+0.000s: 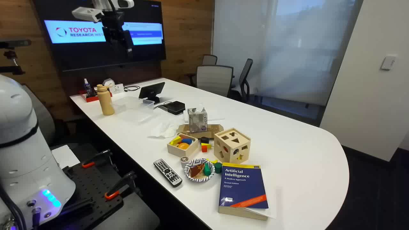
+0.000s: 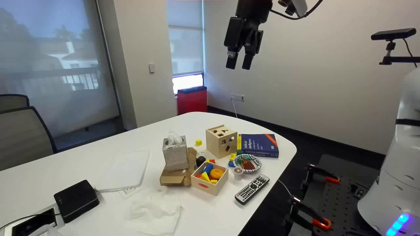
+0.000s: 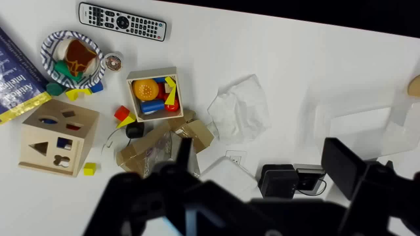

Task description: Open the book

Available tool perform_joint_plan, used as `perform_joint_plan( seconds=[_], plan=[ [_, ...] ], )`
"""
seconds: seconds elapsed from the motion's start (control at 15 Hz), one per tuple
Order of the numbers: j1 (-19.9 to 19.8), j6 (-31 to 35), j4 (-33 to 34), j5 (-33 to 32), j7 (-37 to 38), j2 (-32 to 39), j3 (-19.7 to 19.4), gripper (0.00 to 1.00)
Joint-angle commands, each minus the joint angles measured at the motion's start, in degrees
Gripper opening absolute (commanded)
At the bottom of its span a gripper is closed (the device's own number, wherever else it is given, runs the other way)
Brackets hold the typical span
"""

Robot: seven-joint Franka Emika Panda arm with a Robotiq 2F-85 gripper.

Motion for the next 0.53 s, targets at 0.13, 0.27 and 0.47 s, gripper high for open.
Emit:
perform_joint_plan(
  seconds=[0.13,0.27,0.47],
  plan=[
    [-0.09,-0.10,0.09,0.04,-0.04,0.02,0.07,1.00],
    [-0.09,-0.10,0.09,0.04,-0.04,0.02,0.07,1.00],
    [-3.60,-2.10,2.18,-6.79,-1.78,1.65,-1.31,1.00]
  ],
)
